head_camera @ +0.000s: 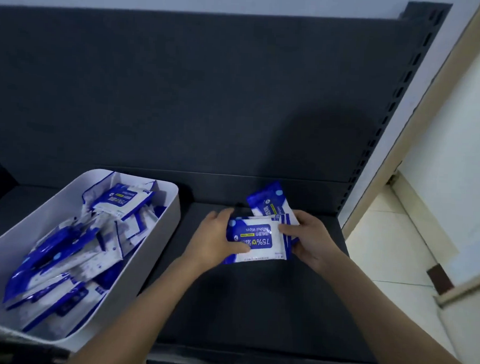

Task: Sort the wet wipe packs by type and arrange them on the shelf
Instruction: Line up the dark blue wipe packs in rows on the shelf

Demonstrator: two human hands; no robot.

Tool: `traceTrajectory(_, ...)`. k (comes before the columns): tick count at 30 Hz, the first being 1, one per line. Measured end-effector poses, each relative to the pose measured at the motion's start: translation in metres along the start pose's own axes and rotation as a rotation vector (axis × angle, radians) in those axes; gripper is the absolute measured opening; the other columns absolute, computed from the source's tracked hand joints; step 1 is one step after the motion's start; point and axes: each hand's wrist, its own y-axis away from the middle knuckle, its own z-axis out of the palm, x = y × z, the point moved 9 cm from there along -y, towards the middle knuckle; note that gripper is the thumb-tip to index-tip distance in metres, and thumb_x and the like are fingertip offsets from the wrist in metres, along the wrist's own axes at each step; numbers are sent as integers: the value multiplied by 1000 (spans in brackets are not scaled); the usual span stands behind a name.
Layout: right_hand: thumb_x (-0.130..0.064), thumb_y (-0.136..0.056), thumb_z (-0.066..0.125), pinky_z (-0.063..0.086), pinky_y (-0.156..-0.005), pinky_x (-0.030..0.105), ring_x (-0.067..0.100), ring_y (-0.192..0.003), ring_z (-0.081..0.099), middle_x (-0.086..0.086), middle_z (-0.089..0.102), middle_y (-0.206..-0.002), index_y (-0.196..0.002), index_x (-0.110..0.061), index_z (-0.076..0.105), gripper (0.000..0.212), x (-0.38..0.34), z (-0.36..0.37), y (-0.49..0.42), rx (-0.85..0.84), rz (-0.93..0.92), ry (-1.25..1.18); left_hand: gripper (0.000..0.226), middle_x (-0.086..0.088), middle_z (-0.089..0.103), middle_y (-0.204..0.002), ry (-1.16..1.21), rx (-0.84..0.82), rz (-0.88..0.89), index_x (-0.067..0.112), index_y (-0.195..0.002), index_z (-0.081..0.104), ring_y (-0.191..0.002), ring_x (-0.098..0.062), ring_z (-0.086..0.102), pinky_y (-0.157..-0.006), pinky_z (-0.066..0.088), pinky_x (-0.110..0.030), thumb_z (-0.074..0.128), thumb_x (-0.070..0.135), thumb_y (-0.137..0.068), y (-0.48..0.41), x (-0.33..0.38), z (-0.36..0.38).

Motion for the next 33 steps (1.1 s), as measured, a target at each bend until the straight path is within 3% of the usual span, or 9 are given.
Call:
traceTrajectory(2, 2, -89, 60, 59, -73, 46, 28, -90, 70, 12, 71, -102, -109, -9, 60, 24, 11, -8, -9, -7, 28, 48, 47, 1, 61, -105, -56, -2, -33, 23, -109, 62, -98, -18, 59, -82, 45, -26, 81, 38, -69, -6, -9, 11)
traceTrajectory(5, -1, -90, 59, 56, -78, 53, 33, -88, 69, 17, 69, -101, -113, -4, 57, 23, 22, -25, -22, 51, 52, 102, 24, 5, 60, -82, -113, 12, -141, 19, -86, 61, -80, -17, 58, -71, 47, -32, 73, 37, -76, -4, -25, 17)
traceTrajectory(11, 3, -90, 56, 56, -78, 55, 31, -82, 67, 14, 67, -93, -103, -4, 56, 15, 29, -49, -32, 122, 66, 155, 32, 0, 57, -67, -137, 154, -449, 11, -72, 55, -70, -22, 58, -61, 40, -30, 68, 37, -83, 18, -72, -2)
traceTrajectory(17, -5, -90, 60, 58, -75, 46, 28, -86, 68, 11, 66, -97, -104, -9, 54, 16, 24, -47, -29, 142, 10, 251, 34, -4, 61, -55, 135, -239, -523, 4, -71, 60, -41, -14, 59, -46, 51, -25, 55, 29, -93, 24, -62, 36)
traceTrajectory(20, -7, -90, 61, 57, -66, 37, 21, -83, 67, 5, 65, -95, -107, -11, 54, 19, 19, -46, -24, 157, -23, 292, 32, -3, 65, -71, -158, -19, -379, 13, -69, 57, -66, -17, 64, -60, 47, -26, 62, 39, -86, 8, -47, 5)
traceTrajectory(21, -7, -91, 61, 56, -63, 33, 18, -81, 67, 3, 64, -93, -106, -12, 54, 18, 18, -46, -23, 159, -35, 299, 29, -7, 65, -90, -228, 61, -358, 14, -82, 58, -85, -21, 63, -69, 48, -30, 66, 42, -83, 6, -45, -6)
traceTrajectory(24, -6, -91, 61, 54, -60, 29, 16, -79, 67, 1, 67, -93, -105, -13, 57, 17, 11, -44, -18, 162, -72, 302, 72, -15, 45, -129, -328, 25, -405, 12, -129, 42, -121, -34, 44, -94, 42, -39, 72, 50, -76, 4, -59, -6)
traceTrajectory(29, -5, -88, 64, 57, -66, 32, 19, -83, 70, 5, 70, -98, -94, -23, 60, 19, -27, -35, -4, 157, -225, 336, 74, -10, 62, -108, 244, 129, -404, -2, -125, 44, -91, -24, 61, -75, 48, -30, 86, 11, -66, -1, -84, -7)
traceTrajectory(33, -5, -84, 69, 58, -62, 24, 13, -78, 70, 1, 70, -93, -93, -20, 61, 20, -78, -10, 6, 38, -373, 544, 16, -18, 69, -87, 712, 249, -413, 0, -92, 59, -67, -21, 64, -59, 51, -30, 71, -3, -80, 0, -95, -8)
